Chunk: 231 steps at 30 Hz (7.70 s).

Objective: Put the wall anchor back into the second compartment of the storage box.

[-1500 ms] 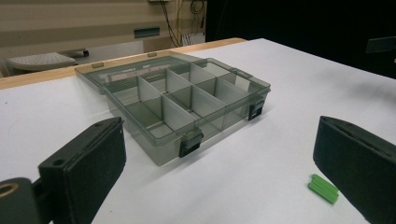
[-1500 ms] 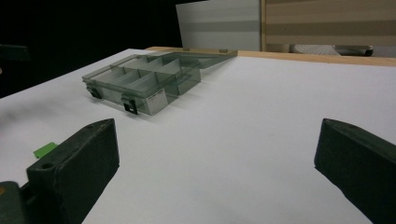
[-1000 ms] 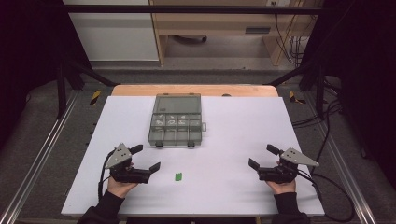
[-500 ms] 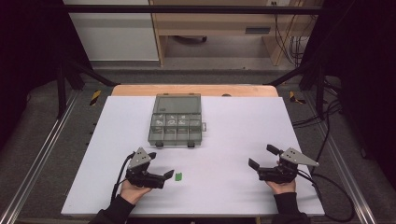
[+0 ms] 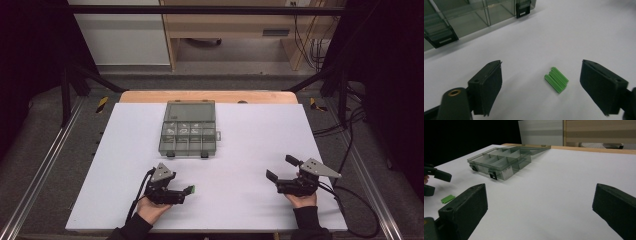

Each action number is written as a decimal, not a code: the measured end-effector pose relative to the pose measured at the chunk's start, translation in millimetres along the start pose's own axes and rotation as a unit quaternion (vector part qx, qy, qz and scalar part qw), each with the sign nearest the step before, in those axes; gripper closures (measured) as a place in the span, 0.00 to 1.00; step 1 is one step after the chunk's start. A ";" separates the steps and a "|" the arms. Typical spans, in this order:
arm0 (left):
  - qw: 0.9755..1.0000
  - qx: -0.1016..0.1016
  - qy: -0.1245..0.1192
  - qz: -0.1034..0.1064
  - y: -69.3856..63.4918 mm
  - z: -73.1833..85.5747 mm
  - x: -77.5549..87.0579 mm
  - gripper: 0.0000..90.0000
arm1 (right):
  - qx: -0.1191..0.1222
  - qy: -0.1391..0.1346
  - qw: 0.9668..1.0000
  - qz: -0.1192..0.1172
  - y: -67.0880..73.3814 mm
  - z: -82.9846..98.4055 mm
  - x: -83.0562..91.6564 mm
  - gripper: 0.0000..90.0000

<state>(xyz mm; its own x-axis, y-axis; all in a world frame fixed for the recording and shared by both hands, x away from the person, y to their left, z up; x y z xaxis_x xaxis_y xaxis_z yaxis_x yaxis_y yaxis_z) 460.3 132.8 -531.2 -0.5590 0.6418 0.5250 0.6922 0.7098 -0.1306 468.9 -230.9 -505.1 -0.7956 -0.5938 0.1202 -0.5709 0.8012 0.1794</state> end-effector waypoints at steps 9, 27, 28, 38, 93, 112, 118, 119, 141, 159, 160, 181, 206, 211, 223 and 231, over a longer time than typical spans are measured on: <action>0.999 -0.006 0.034 -0.004 -6.8 7.0 -5.2 0.46 | -0.002 0.000 1.000 -0.001 -0.1 0.0 -0.1 0.00; 0.999 -0.003 0.051 -0.015 -14.8 6.9 -7.1 0.75 | -0.001 0.005 1.000 0.000 -0.7 0.9 -0.7 0.00; 0.999 -0.002 0.050 -0.016 -15.5 6.7 -7.4 0.76 | -0.001 0.005 1.000 0.000 -0.7 0.9 -0.8 0.00; 0.998 0.015 0.060 -0.028 -15.7 6.8 -8.1 0.84 | -0.001 0.005 1.000 0.001 -0.9 1.0 -0.8 0.00; 0.999 0.015 -0.013 -0.032 25.5 -56.2 19.3 0.94 | 0.003 0.010 1.000 0.006 -1.2 2.1 -1.4 0.00; 0.998 0.007 -0.042 -0.044 62.3 -113.8 2.7 0.94 | 0.007 0.014 1.000 0.005 -1.0 3.7 -2.7 0.00; 0.998 0.003 -0.042 -0.046 70.3 -123.5 -9.6 0.94 | 0.007 0.014 1.000 0.005 -0.9 3.7 -2.6 0.00; 0.998 0.002 -0.039 -0.047 71.8 -125.0 -12.3 0.94 | 0.007 0.014 1.000 0.005 -0.9 3.7 -2.6 0.00; 0.997 -0.018 -0.032 -0.075 107.8 -143.6 -62.5 0.94 | 0.009 0.014 1.000 0.004 -0.7 4.0 -3.0 0.00; 0.995 -0.020 0.030 -0.091 128.2 -118.0 -84.2 0.94 | 0.008 0.014 1.000 0.003 -0.5 3.9 -2.7 0.00; 0.995 -0.022 0.034 -0.092 128.7 -115.9 -85.3 0.94 | 0.008 0.014 1.000 0.004 -0.6 3.7 -2.6 0.00; 0.995 -0.001 0.007 -0.095 122.1 -124.6 -74.4 0.66 | 0.005 0.011 1.000 0.004 -0.5 2.5 -1.7 0.00; 0.993 -0.018 -0.108 -0.053 78.8 -116.0 11.3 0.05 | 0.009 0.012 1.000 0.005 -0.9 2.7 -1.6 0.00; 0.992 -0.025 -0.117 -0.042 68.1 -105.0 22.9 0.04 | 0.007 0.012 1.000 0.005 -0.5 2.7 -1.4 0.00; 0.991 -0.041 -0.125 -0.026 37.3 -81.4 32.3 0.04 | 0.008 0.010 1.000 0.006 -0.6 2.0 -0.8 0.00; 0.994 -0.048 -0.096 -0.025 23.0 -49.9 26.0 0.04 | 0.010 0.009 1.000 0.007 -1.0 1.6 -0.7 0.00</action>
<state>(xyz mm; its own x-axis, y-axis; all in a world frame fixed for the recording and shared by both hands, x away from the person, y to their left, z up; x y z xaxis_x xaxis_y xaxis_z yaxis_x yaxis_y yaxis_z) 484.4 151.3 -478.6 -0.6639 0.6564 0.3582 0.6967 0.7170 -0.0228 469.7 -231.1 -506.9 -0.7997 -0.5840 0.1395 -0.5643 0.8103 0.1580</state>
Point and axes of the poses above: each handheld gripper's, and its own axes: x roughly backward along the jaws, z roughly out of its underside, y roughly to its left, the point moved 6 cm from there along -x, roughly forward along the jaws, and after that the axes turned 7 degrees about -y, right-handed, at the moved point
